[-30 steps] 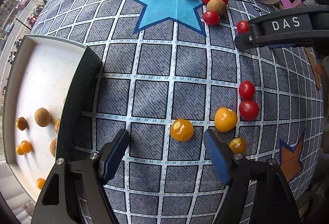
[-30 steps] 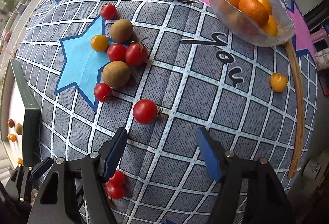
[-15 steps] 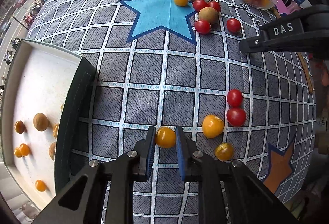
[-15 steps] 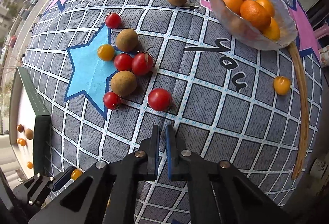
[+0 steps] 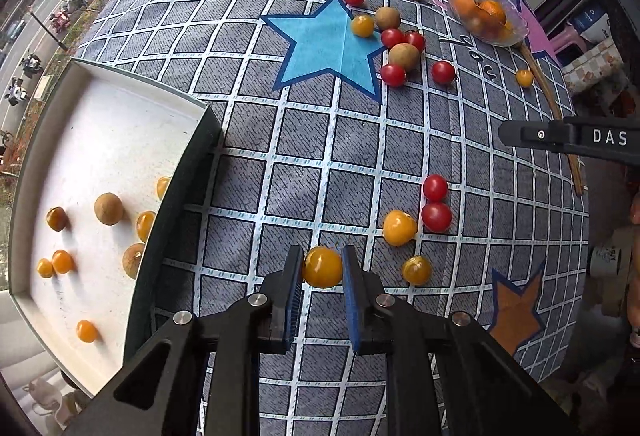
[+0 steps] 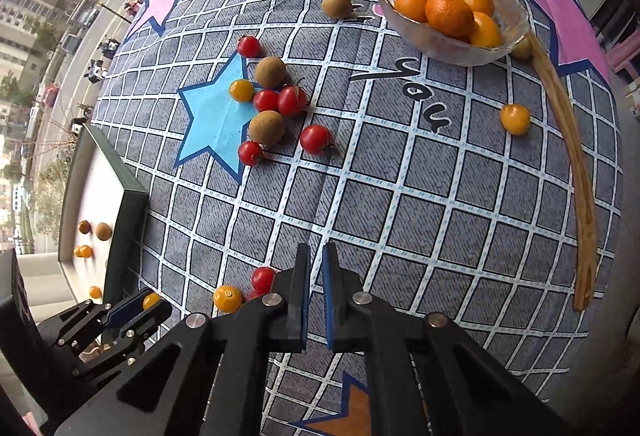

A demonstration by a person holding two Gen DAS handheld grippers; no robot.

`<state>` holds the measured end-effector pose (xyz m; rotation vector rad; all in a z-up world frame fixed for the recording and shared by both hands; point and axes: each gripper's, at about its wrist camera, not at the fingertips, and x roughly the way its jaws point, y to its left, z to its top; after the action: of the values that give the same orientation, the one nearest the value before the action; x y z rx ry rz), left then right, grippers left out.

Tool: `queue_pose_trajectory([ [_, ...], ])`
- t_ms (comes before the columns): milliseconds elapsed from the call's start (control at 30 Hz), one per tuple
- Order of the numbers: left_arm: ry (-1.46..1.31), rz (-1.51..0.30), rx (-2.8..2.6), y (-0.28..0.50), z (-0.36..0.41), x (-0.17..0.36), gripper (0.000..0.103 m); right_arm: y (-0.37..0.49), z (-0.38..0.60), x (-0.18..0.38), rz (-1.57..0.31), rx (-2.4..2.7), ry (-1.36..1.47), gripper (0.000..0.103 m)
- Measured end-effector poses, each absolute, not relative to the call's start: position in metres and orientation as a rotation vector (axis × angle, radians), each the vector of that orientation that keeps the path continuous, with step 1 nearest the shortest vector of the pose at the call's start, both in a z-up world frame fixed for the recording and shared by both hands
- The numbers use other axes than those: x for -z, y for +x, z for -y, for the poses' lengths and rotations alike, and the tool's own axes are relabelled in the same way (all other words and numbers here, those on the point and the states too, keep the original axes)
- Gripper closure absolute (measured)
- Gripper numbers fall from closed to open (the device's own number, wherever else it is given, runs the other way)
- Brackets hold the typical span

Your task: Organize fruits

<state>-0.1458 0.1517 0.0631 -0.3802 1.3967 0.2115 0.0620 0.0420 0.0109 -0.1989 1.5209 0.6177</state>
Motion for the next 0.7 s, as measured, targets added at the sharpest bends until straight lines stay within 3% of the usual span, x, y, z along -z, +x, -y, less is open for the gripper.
queue_pose_trajectory([
  [400, -0.437, -1.315, -0.229, -0.177, -0.171, -0.1, 0.082, 0.042, -0.023, -0.037, -1.492, -0.717, -0.109, 0.097],
  [700, -0.417, -1.275, -0.23, -0.187, -0.175, -0.124, 0.083, 0.016, -0.017, -0.069, -1.36, -0.743, -0.192, 0.097],
])
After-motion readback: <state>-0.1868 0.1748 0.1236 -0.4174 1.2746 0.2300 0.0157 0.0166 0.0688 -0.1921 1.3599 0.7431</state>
